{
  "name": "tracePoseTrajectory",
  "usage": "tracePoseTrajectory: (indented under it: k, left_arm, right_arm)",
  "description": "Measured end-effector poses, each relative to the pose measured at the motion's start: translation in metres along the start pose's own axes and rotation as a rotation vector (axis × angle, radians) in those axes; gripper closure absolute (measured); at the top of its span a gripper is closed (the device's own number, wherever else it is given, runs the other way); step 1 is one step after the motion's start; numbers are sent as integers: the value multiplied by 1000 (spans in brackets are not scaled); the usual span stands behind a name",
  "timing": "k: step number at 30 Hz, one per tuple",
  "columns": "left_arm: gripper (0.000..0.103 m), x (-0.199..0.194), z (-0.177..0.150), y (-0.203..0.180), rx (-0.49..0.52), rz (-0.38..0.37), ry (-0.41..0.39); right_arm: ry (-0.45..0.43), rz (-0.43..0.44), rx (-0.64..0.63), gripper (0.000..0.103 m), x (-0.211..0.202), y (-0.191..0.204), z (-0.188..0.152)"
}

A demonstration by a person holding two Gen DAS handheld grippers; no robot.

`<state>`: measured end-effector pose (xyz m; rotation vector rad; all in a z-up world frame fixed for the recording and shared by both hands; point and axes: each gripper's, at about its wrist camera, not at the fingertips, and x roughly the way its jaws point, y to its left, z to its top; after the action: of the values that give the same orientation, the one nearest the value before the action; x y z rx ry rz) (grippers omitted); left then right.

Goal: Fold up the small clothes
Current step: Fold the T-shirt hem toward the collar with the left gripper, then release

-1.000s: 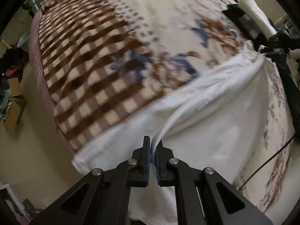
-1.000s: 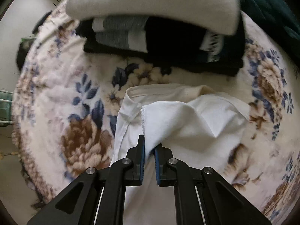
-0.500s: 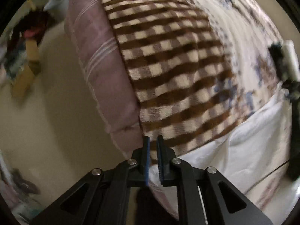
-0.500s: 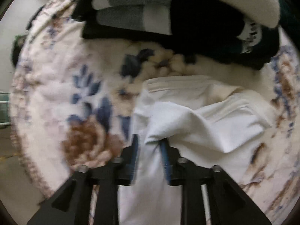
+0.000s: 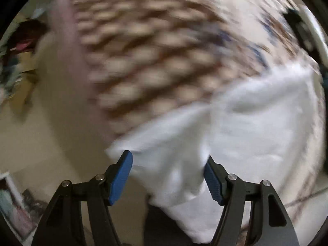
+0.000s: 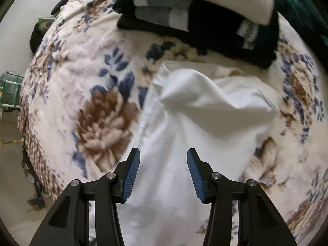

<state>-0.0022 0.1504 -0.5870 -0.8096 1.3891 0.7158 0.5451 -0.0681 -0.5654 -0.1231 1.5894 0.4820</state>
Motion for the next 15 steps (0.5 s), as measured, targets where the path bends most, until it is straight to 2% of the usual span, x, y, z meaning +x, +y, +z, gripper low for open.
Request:
tracePoseTrajectory:
  k: [3, 4, 6, 8, 9, 14, 15]
  left_arm:
    - [38, -9, 3, 44, -101, 41, -15]
    - [38, -12, 4, 59, -149, 25, -16]
    - [38, -16, 7, 68, -182, -34, -24]
    - [38, -18, 13, 65, -158, -81, -34]
    - [38, -18, 19, 52, -120, -102, -38]
    - [38, -23, 31, 1, 31, -58, -69]
    - [38, -25, 34, -10, 60, -72, -81]
  right_arm:
    - [2, 21, 46, 53, 2, -16, -3]
    - [1, 21, 54, 53, 3, -19, -2]
    - [-10, 23, 80, 53, 1, -28, -3]
    - [-23, 30, 108, 53, 0, -34, 0]
    - [-29, 30, 118, 53, -1, -36, 2]
    - [-79, 31, 161, 53, -13, -41, 28]
    - [-94, 17, 149, 53, -16, -37, 36]
